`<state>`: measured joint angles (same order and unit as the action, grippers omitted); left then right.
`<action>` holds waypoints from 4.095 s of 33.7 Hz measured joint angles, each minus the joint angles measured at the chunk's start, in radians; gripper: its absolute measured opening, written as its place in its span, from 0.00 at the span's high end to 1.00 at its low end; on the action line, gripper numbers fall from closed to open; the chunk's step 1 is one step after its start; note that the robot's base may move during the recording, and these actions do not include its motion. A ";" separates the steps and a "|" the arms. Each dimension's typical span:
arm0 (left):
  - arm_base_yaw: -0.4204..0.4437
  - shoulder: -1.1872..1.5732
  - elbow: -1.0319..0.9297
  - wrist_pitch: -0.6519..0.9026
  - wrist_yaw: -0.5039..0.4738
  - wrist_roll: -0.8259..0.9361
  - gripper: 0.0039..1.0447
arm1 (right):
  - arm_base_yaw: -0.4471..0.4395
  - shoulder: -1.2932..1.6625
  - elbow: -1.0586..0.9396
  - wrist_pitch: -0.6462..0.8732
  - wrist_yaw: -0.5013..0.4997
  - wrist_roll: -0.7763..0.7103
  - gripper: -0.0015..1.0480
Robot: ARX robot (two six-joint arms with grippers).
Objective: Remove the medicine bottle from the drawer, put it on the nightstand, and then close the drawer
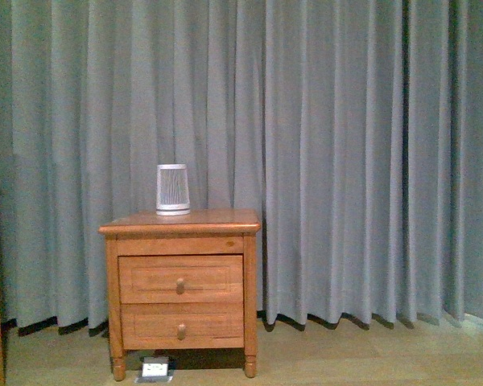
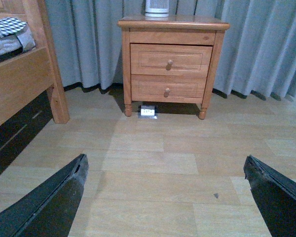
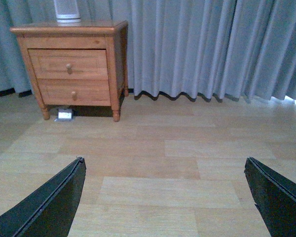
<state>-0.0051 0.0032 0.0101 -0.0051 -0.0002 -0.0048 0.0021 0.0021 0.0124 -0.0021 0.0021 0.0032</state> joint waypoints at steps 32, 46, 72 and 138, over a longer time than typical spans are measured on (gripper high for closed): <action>0.001 0.000 0.000 0.000 0.000 0.000 0.06 | 0.000 0.000 0.000 0.000 0.000 0.000 0.07; 0.001 0.000 0.000 0.000 0.000 0.000 0.06 | 0.000 0.000 0.000 0.000 0.000 0.000 0.07; -0.066 1.217 0.304 0.697 -0.023 -0.087 0.06 | 0.000 0.000 0.000 0.000 0.000 0.000 0.07; -0.058 2.618 1.636 0.755 0.044 0.054 0.31 | 0.000 0.000 0.000 0.000 0.000 0.000 0.07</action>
<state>-0.0628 2.6213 1.6459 0.7494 0.0441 0.0494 0.0021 0.0025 0.0124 -0.0021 0.0021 0.0032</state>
